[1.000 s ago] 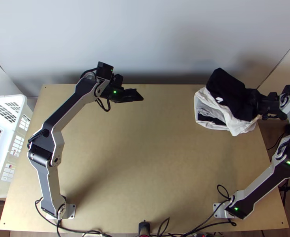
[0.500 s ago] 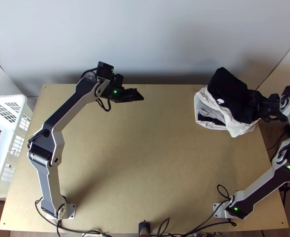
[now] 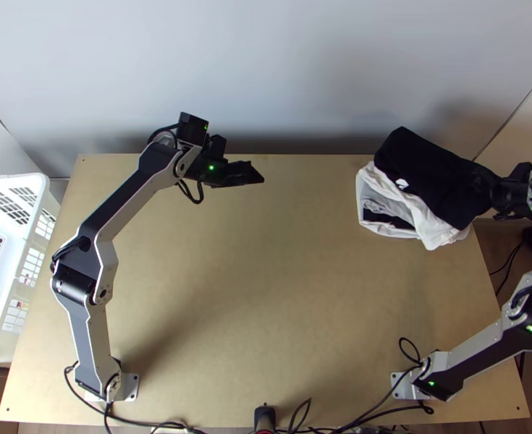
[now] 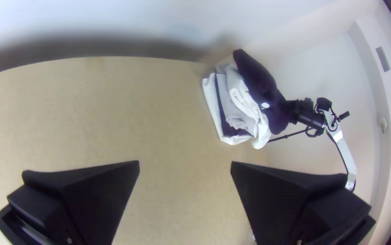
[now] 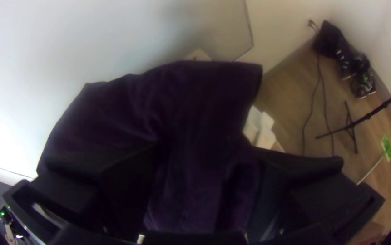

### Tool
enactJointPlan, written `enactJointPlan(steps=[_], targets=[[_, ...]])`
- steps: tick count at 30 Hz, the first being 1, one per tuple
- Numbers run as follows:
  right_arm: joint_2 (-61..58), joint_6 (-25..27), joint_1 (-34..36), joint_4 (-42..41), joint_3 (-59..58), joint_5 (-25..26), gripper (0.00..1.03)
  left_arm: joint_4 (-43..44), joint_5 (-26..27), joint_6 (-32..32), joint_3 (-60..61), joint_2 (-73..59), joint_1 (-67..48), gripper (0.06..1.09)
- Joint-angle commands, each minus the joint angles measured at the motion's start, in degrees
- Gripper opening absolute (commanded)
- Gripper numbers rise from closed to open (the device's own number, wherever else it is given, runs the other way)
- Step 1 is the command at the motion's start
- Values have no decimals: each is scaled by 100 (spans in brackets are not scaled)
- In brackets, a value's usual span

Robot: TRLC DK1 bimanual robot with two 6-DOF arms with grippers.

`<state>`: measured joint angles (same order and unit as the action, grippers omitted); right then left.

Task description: Fold the t-shirt

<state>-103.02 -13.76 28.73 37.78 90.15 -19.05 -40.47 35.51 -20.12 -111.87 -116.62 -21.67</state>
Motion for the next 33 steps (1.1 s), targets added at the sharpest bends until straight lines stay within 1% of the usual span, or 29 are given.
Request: enactJointPlan(steps=[1, 5, 9, 12, 14, 16, 19, 22, 24, 26, 29, 33], targets=[[608, 576, -105, -174, -85, 674, 63, 48, 9, -27, -1, 7, 5, 104], [959, 1007, -351, -421, -156, 1149, 63, 39, 9, -45, -1, 7, 5, 104], [1197, 1420, -606, -640, -112, 1439, 63, 39, 0, -53, -1, 7, 5, 104], [1302, 1534, -878, -842, -94, 1755, 63, 48, 0, -53, -1, 7, 5, 104], [1373, 1569, -1168, -1537, -287, 1922, 63, 57, 0, -45, -1, -1, 5, 104], [1373, 1763, -1572, -2372, -551, 2107, 63, 65, 0, -45, -1, -19, 5, 104], [1170, 2009, -2100, -3883, -1034, 2344, 63, 92, 0, -53, -27, -19, -4, 104], [801, 1982, -2425, -4657, -1281, 2423, 63, 92, 0, -80, -36, -19, 5, 104], [573, 1991, -2592, -5395, -1553, 2511, 63, 65, 0, -89, -10, -36, 40, 104], [256, 1956, -2706, -5756, -1632, 2582, 63, 57, 0, -80, 52, -36, 75, 104], [-245, 1824, -2812, -5984, -1685, 2678, 63, 57, -9, -53, 131, -54, 84, 104], [-710, 1684, -2899, -6256, -2072, 2784, 63, 83, -9, -62, 113, -98, 84, 104]])
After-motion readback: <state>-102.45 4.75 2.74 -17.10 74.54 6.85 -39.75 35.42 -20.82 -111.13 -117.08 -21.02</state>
